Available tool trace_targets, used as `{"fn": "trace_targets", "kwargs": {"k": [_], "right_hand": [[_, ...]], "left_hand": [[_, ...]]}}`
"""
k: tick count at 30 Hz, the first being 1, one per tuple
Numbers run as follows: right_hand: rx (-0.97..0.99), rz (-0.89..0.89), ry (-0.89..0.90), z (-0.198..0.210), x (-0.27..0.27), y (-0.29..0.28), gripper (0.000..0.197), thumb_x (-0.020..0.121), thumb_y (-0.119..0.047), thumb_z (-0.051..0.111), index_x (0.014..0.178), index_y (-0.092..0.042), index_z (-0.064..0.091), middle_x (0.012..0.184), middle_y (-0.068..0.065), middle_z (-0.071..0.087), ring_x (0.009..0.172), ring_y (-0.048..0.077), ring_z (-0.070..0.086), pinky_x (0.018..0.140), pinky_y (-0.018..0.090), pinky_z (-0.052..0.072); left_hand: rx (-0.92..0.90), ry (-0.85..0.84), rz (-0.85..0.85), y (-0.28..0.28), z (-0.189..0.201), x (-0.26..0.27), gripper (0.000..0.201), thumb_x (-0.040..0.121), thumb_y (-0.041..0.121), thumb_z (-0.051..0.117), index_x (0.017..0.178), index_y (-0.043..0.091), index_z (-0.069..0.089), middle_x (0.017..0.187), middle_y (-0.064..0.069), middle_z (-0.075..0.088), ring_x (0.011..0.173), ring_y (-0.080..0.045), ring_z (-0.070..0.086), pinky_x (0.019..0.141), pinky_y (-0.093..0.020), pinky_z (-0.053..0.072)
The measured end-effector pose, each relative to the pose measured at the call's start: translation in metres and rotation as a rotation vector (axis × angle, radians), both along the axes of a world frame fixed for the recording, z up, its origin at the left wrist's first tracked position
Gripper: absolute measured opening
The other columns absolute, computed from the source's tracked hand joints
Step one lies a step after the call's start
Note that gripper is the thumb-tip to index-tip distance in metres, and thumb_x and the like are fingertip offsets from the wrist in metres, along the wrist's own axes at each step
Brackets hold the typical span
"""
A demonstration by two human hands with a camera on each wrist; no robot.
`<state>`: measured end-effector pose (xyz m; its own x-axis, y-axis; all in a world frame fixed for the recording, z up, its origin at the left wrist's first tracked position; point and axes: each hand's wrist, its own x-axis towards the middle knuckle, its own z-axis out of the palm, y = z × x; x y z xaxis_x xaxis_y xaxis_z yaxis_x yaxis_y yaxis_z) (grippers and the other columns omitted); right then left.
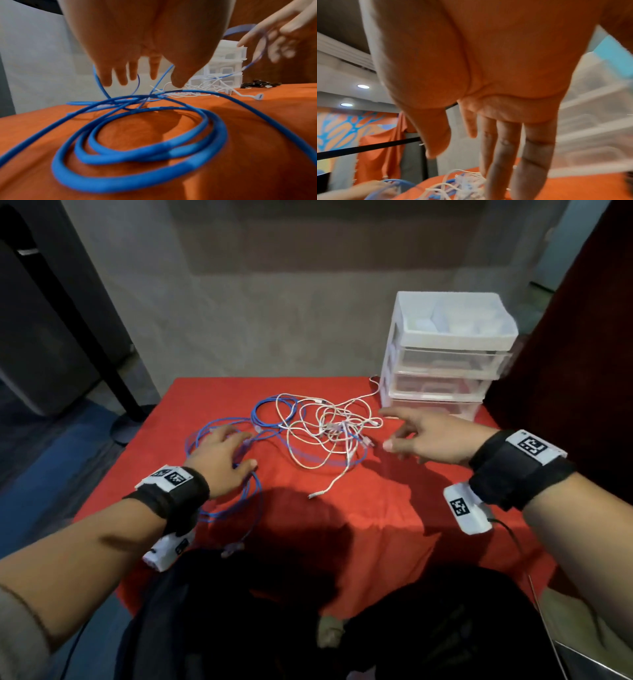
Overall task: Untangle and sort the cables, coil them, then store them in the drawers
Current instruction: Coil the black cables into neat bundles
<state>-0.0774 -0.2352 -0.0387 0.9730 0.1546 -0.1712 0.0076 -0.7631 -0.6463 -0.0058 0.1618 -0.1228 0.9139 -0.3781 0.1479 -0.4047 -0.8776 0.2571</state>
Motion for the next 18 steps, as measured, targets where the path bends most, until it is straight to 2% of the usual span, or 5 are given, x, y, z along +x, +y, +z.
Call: {"fn": "trace_targets", "kwargs": {"k": [4,7,9,13,18], "right_hand": [[-0.061,-0.365,-0.121,-0.024,0.01,-0.058,0.04,0.092,-0.036,0.072,0.128,-0.025,0.06,0.102,0.002,0.07,0.063,0.006,0.066,0.052,0.022,0.05],[-0.393,-0.481,-0.099,-0.041,0.011,-0.095,0.067,0.081,-0.057,0.075,0.14,-0.036,0.051,0.138,0.012,0.054,0.124,0.035,0.05,0.101,0.036,0.043],[-0.431,-0.484,0.023,-0.05,0.011,-0.108,0.096,0.072,-0.066,0.079,0.152,-0.04,0.034,0.149,0.016,0.039,0.137,0.041,0.038,0.113,0.041,0.034],[-0.402,-0.427,0.146,-0.06,0.024,-0.109,0.124,0.052,-0.083,0.078,0.155,-0.034,0.03,0.153,0.015,0.039,0.137,0.034,0.046,0.114,0.039,0.04],[-0.513,-0.358,0.08,-0.066,0.042,-0.088,0.096,0.075,-0.063,0.077,0.155,-0.03,0.035,0.151,0.007,0.051,0.136,0.031,0.05,0.109,0.037,0.043]], "left_hand": [[0.054,-0.188,-0.143,-0.007,0.012,-0.02,0.057,0.084,0.064,0.047,0.114,0.022,0.073,0.111,-0.01,0.066,0.104,-0.035,0.064,0.096,-0.043,0.051],[0.252,-0.072,-0.003,-0.008,0.017,-0.035,0.061,0.081,0.08,0.043,0.117,0.037,0.066,0.114,-0.006,0.061,0.106,-0.033,0.064,0.092,-0.04,0.05],[0.368,0.166,0.115,-0.009,0.013,-0.034,0.07,0.079,0.084,0.047,0.134,0.041,0.049,0.132,-0.008,0.055,0.118,-0.032,0.061,0.1,-0.038,0.046],[0.336,0.305,0.029,-0.033,0.005,-0.013,0.067,0.084,0.073,0.048,0.135,0.03,0.049,0.133,-0.012,0.053,0.123,-0.034,0.057,0.106,-0.036,0.043],[0.185,0.247,-0.204,-0.101,0.01,0.015,0.045,0.078,0.055,0.045,0.107,0.024,0.061,0.105,-0.006,0.064,0.103,-0.031,0.062,0.089,-0.034,0.048]]}}
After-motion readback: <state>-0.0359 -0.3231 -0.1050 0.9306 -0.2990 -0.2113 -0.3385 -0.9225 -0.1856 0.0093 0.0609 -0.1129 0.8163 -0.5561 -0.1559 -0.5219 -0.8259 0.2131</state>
